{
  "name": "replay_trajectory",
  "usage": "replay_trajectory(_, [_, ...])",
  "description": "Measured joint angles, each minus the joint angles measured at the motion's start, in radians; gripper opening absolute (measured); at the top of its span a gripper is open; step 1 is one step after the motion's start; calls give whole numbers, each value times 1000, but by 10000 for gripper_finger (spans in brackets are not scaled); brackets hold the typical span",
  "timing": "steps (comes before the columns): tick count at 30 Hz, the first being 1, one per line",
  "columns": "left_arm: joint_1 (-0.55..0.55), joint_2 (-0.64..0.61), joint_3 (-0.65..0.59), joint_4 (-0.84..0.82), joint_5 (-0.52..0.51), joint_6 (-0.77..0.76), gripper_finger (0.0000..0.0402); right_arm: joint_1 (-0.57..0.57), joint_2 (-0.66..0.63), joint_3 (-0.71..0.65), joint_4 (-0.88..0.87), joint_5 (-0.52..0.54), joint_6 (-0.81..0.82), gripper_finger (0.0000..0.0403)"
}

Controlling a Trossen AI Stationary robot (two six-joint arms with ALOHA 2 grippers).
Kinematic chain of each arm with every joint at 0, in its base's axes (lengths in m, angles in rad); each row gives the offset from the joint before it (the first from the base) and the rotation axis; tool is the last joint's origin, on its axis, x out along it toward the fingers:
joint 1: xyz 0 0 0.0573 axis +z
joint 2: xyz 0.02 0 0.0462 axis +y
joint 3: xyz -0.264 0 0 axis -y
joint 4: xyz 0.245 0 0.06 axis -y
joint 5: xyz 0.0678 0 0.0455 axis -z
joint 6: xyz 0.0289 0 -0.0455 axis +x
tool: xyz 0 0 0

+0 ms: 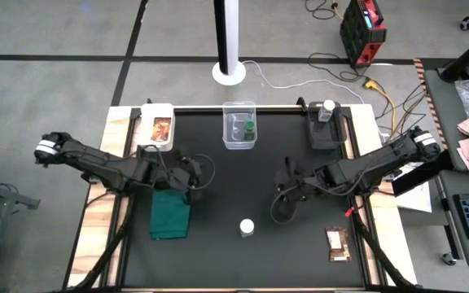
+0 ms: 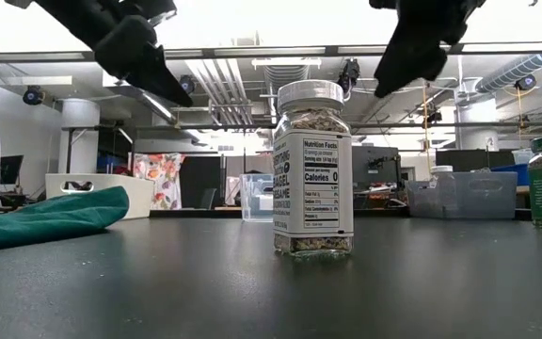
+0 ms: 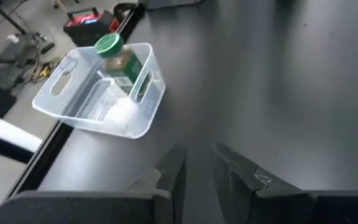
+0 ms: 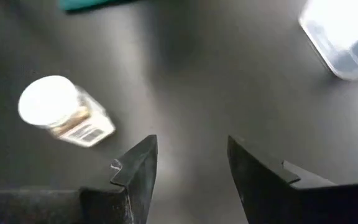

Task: Sort spices by type
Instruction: Put the white seasoning bottle into the black bin

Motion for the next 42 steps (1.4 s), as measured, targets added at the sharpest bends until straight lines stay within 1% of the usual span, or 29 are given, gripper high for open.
replay_trajectory(6, [-4,3,-12,38,-2,2,59,66,1,29,58,12,-129,196])
replay_trajectory(10, [-4,4,-12,70,-31,9,59,104,38,39,138,26,-219,216])
replay_trajectory(14, [-4,4,-12,102,-35,8,59,136,100,41,256,25,-318,251])
replay_trajectory(16, [-4,6,-19,130,-36,1,59,146,131,41,313,25,-343,272])
replay_trajectory(22, [-4,10,-54,212,-36,-10,59,153,218,41,402,25,-355,332])
replay_trajectory(26, [-4,11,-56,225,-36,-10,59,153,274,41,443,13,-336,359])
replay_trajectory(28, [-4,11,-56,232,-36,-10,59,153,296,41,457,-8,-328,363])
replay_trajectory(31, [-4,11,-56,237,-36,-10,59,153,327,42,488,-11,-318,364])
replay_trajectory(42, [-4,11,-56,252,-36,-7,59,134,401,74,503,-12,-301,364])
